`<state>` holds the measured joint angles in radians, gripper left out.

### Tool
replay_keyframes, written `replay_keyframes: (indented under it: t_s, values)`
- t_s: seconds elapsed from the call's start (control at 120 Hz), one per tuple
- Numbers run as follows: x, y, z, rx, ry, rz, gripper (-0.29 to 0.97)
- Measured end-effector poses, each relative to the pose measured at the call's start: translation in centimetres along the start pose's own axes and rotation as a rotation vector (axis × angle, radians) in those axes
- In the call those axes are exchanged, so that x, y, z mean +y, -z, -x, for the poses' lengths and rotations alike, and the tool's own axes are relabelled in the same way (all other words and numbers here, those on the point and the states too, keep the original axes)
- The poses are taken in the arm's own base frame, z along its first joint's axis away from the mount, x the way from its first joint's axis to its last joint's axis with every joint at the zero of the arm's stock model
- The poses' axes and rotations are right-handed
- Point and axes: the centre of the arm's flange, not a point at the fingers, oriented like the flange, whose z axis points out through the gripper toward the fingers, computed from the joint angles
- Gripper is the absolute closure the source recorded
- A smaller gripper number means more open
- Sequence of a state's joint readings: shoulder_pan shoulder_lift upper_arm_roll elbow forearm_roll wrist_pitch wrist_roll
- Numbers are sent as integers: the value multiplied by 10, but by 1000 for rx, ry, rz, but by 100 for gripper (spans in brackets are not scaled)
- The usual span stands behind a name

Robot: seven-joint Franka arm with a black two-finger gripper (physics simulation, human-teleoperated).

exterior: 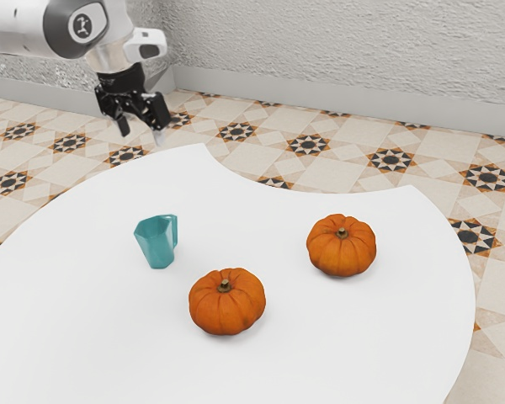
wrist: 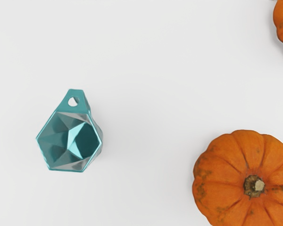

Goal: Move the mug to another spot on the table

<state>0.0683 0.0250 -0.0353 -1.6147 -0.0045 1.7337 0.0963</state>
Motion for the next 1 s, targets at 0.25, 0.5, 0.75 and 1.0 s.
replay_keyframes:
  t_s: [0.25, 0.5, 0.75, 1.0]
  values:
    - [8, -41, -54, -16, -48, 17, 0]
    - [0, -117, -131, -51, -69, 33, 0]
    - [-46, -217, -144, -192, -25, 28, 0]
    - [-100, -291, -147, -244, 25, 16, 0]
